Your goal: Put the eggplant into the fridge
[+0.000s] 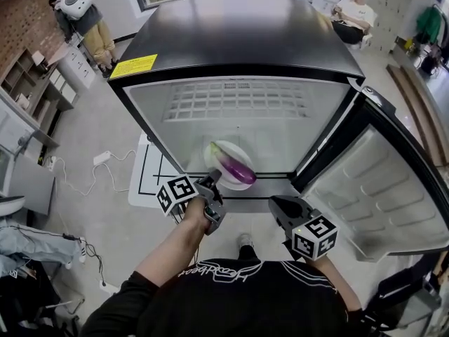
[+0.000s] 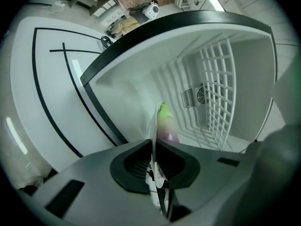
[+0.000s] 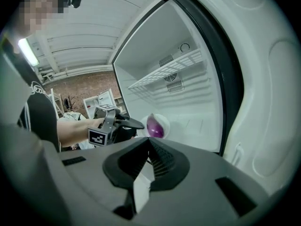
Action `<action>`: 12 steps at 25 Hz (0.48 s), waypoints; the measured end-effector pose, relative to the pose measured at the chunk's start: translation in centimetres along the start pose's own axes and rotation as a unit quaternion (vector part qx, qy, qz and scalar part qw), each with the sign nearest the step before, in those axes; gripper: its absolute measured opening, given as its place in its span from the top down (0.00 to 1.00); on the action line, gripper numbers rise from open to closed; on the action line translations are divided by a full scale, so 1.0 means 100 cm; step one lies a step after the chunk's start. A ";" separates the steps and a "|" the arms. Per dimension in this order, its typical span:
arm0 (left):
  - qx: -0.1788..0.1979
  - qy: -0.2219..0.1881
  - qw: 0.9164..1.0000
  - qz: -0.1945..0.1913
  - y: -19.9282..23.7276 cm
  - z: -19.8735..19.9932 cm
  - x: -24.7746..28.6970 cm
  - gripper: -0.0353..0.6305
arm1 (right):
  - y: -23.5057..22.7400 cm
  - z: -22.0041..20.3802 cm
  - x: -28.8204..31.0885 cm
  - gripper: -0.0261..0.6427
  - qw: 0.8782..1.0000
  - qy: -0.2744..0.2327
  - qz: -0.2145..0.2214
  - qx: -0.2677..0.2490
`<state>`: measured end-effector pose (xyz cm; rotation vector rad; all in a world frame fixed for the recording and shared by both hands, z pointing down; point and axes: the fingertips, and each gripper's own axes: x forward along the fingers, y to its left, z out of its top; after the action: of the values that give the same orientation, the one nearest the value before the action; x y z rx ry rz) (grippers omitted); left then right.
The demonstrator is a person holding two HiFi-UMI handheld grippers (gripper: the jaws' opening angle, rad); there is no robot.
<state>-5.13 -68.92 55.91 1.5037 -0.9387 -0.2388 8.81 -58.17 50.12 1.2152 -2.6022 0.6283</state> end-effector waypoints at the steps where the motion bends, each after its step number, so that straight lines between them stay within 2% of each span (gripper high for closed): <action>1: 0.000 -0.003 1.000 0.005 0.002 0.002 0.005 0.90 | 0.000 0.000 0.002 0.95 1.000 0.003 0.002 -0.003; 12: -0.030 -0.013 0.999 0.039 0.014 0.013 0.051 0.90 | -0.001 0.002 0.013 0.95 1.000 0.018 0.015 -0.015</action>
<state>-3.20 -73.10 58.85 1.4096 -1.0002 -0.2295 8.04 -59.19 50.41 1.1472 -2.5964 0.6089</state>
